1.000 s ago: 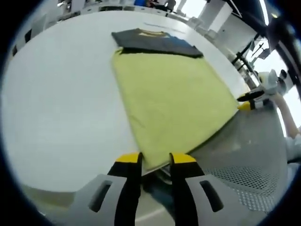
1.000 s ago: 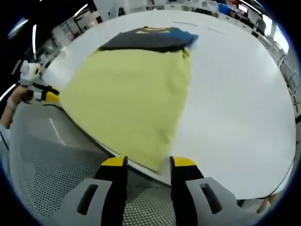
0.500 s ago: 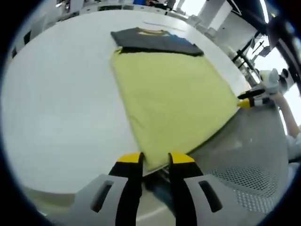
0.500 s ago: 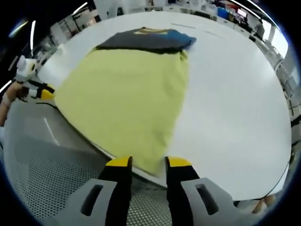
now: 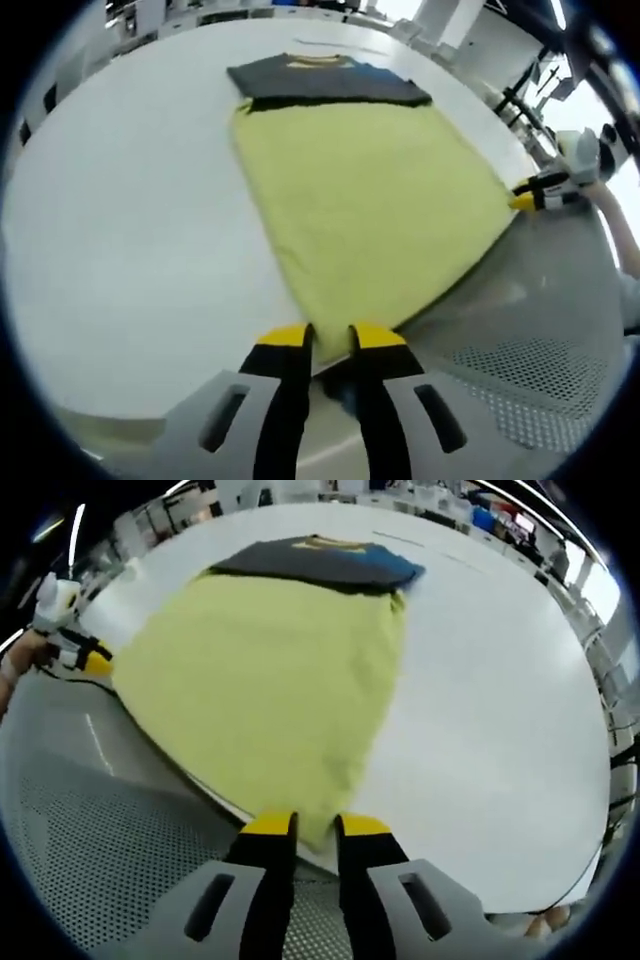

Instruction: Fold the garment on the visible template until the final outline fits inside the template.

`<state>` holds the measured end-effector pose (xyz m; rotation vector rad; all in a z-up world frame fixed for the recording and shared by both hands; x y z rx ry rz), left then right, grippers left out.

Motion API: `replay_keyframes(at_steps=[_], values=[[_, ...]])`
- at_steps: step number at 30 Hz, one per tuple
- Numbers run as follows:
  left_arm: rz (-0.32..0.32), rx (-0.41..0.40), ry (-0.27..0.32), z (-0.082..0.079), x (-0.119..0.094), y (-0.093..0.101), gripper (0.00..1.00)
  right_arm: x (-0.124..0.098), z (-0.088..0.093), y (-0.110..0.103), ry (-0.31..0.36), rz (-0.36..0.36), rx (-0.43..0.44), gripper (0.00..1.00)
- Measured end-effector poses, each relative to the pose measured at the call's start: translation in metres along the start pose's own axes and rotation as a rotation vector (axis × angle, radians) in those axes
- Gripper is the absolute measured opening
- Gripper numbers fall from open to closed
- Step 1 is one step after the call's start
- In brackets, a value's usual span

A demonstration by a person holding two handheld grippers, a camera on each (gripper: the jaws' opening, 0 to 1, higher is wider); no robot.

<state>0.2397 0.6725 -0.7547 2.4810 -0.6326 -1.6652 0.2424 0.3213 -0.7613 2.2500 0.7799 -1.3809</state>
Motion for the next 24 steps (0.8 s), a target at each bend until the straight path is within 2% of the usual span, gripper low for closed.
replay_keyframes(at_steps=[4,15,24], values=[[-0.021,0.025,-0.002,-0.0007,0.0009,-0.0037,0.05,0.0009,-0.0004,-0.0002,0.002,-0.007,0.021,0.12],[-0.027,0.053,-0.017,-0.0006,0.0028,-0.0023,0.02,0.0022,-0.0014,-0.0046,0.013,-0.031,0.029,0.06],[-0.015,0.030,-0.002,-0.0004,0.0034,-0.0015,0.00,0.0024,-0.0016,-0.0053,0.016,-0.033,0.024,0.05]])
Point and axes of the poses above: the point that each gripper's makers call its tool centre point, and the gripper's own axes: x roughly forward along the fingers, y roughly to its right, z roughly out of its underside, the point moved 1 cm from there along -x, roughly backward along the fingers, and after that the axes turned 10 degrees about -x, right-handed, at the moved point
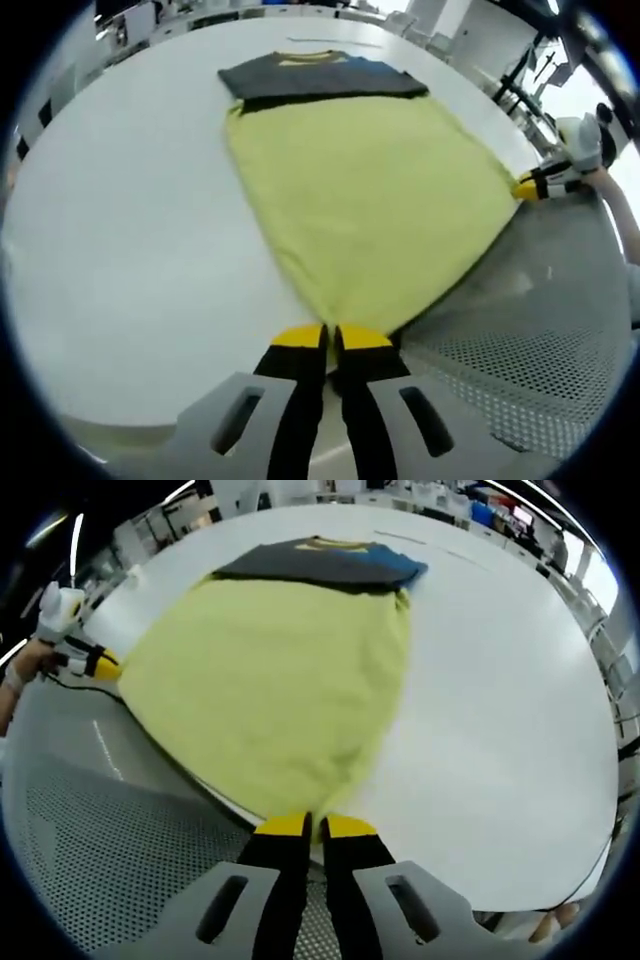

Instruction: Fold the garment on the visible template until the final outline fits inside the template.

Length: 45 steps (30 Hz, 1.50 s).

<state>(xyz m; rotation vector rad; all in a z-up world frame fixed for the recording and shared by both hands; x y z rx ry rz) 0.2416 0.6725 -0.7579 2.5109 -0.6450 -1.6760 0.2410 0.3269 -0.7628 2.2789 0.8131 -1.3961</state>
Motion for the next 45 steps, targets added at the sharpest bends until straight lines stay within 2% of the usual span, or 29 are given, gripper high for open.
replay_keyframes(at_steps=[9,26,32,45], values=[[-0.002,0.004,-0.007,-0.001,-0.003,0.001,0.00,-0.003,0.000,0.001,0.002,0.000,-0.018,0.03],[0.015,-0.005,0.053,-0.007,-0.020,0.008,0.00,-0.032,-0.013,0.001,0.086,-0.002,-0.007,0.03],[0.032,-0.017,0.078,-0.007,-0.026,0.012,0.00,-0.037,-0.015,0.001,0.096,0.005,-0.008,0.03],[0.026,0.001,0.106,-0.007,-0.040,0.019,0.00,-0.053,-0.016,-0.002,0.117,0.026,-0.025,0.03]])
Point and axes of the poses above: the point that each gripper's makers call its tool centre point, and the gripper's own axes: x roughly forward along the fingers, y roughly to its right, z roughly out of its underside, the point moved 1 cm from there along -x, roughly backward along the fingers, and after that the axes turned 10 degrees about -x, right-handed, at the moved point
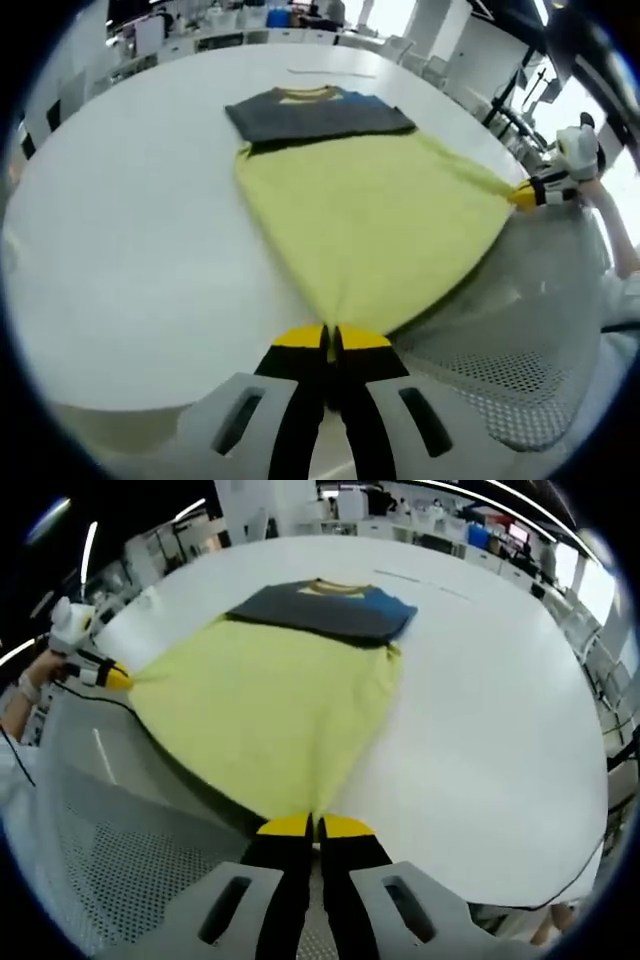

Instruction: Fold the garment on the visible template until the final outline fits inside the template.

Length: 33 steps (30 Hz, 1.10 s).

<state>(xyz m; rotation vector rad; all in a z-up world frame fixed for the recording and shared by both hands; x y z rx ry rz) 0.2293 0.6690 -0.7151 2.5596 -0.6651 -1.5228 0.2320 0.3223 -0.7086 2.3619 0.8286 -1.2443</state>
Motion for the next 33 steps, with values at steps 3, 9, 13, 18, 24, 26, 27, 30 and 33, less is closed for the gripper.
replay_keyframes(at_steps=[3,9,13,18,24,26,27,30,33], values=[[-0.001,0.006,0.004,0.000,-0.003,0.002,0.00,-0.005,-0.001,-0.002,0.008,0.001,-0.003,0.03],[-0.011,0.014,0.011,0.000,-0.009,0.003,0.00,-0.013,-0.003,-0.003,0.029,0.009,0.000,0.03],[-0.009,0.015,0.014,0.001,-0.011,0.006,0.00,-0.017,-0.004,-0.004,0.037,0.016,0.001,0.03],[-0.004,0.017,0.017,0.002,-0.015,0.009,0.00,-0.022,-0.002,-0.007,0.039,0.022,0.000,0.03],[-0.004,0.021,0.025,0.003,-0.022,0.012,0.00,-0.029,0.000,-0.010,0.040,0.025,-0.001,0.03],[-0.005,0.025,0.026,0.003,-0.024,0.013,0.00,-0.032,0.000,-0.011,0.039,0.026,-0.003,0.03],[-0.004,0.028,0.025,0.003,-0.026,0.014,0.00,-0.033,0.000,-0.011,0.039,0.027,-0.005,0.03],[-0.001,0.031,0.023,0.003,-0.030,0.017,0.00,-0.038,-0.002,-0.012,0.042,0.041,-0.021,0.03],[-0.002,0.039,0.034,0.001,-0.035,0.020,0.00,-0.044,-0.004,-0.014,0.043,0.050,-0.036,0.03]])
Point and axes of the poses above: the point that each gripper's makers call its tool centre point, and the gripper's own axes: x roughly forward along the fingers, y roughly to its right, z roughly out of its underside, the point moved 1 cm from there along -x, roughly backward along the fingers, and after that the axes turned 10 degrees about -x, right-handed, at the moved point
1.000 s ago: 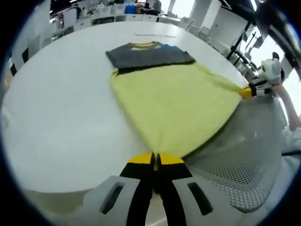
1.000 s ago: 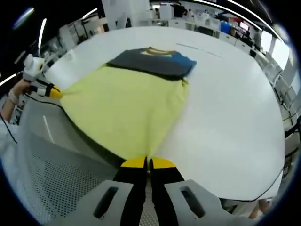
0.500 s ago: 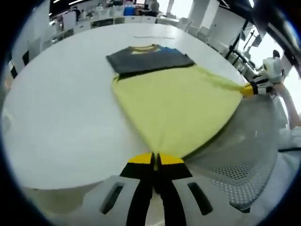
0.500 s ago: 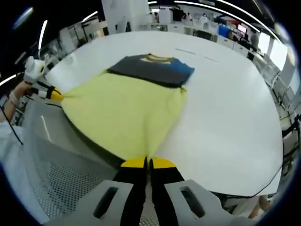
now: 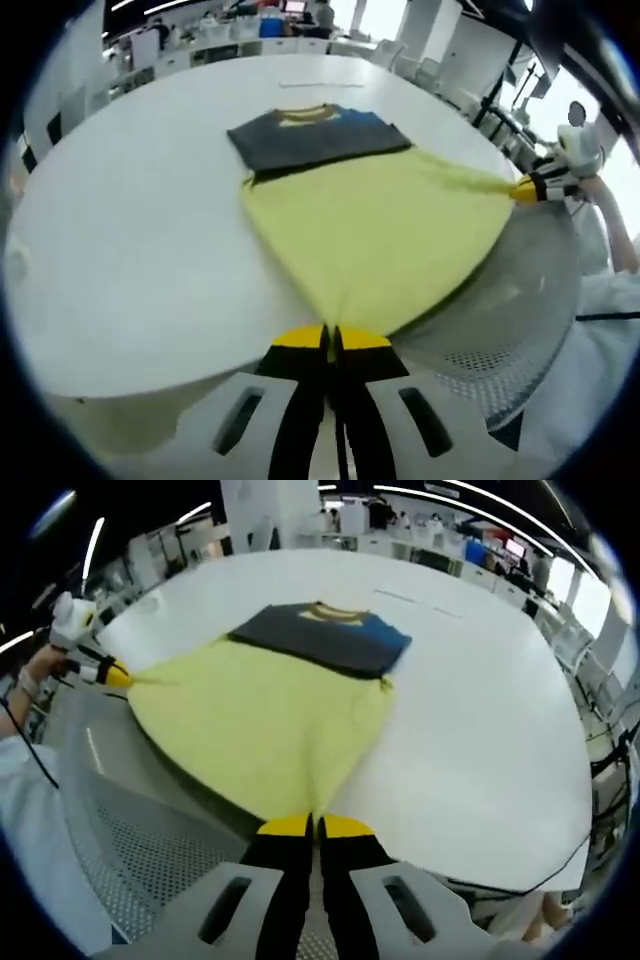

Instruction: Fold the garment on the visible template until the final outline fits inside the template.

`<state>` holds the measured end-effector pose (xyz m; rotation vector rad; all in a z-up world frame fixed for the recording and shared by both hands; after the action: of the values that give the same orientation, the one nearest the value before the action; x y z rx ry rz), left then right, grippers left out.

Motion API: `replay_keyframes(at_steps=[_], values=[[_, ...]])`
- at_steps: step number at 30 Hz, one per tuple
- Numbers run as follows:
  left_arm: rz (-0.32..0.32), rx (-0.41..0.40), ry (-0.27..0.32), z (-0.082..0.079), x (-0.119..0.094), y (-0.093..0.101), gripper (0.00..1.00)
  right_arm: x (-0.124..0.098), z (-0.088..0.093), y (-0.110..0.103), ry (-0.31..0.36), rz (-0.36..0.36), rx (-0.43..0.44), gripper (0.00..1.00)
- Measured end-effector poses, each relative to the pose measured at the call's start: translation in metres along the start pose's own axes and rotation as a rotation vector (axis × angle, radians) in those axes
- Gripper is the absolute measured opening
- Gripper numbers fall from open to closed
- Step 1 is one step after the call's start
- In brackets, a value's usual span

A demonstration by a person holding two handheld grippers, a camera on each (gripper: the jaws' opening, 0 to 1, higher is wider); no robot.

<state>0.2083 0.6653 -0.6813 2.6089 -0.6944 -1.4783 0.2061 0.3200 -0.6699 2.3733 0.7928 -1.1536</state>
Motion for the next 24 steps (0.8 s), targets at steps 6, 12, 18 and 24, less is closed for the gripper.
replay_keyframes(at_steps=[6,12,18,24], values=[[-0.008,0.024,0.011,-0.004,-0.012,0.003,0.00,-0.015,-0.008,0.000,0.021,0.019,-0.022,0.03],[-0.004,0.041,0.048,-0.015,-0.025,0.008,0.00,-0.030,-0.019,0.000,0.044,0.032,-0.047,0.03],[0.002,0.078,0.071,-0.023,-0.039,0.012,0.00,-0.042,-0.028,0.002,0.070,0.065,-0.068,0.03],[-0.003,0.102,0.097,-0.031,-0.050,0.012,0.00,-0.053,-0.036,0.001,0.101,0.084,-0.081,0.03]])
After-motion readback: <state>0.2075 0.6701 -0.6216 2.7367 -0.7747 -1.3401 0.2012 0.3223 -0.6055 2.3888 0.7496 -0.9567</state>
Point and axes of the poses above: the point that each gripper's makers call its tool centre point, and the gripper's own axes: x roughly forward along the fingers, y roughly to its right, z roughly out of its underside, the point moved 1 cm from there along -x, roughly backward along the fingers, and after that the axes turned 10 degrees about -x, right-handed, at the moved point
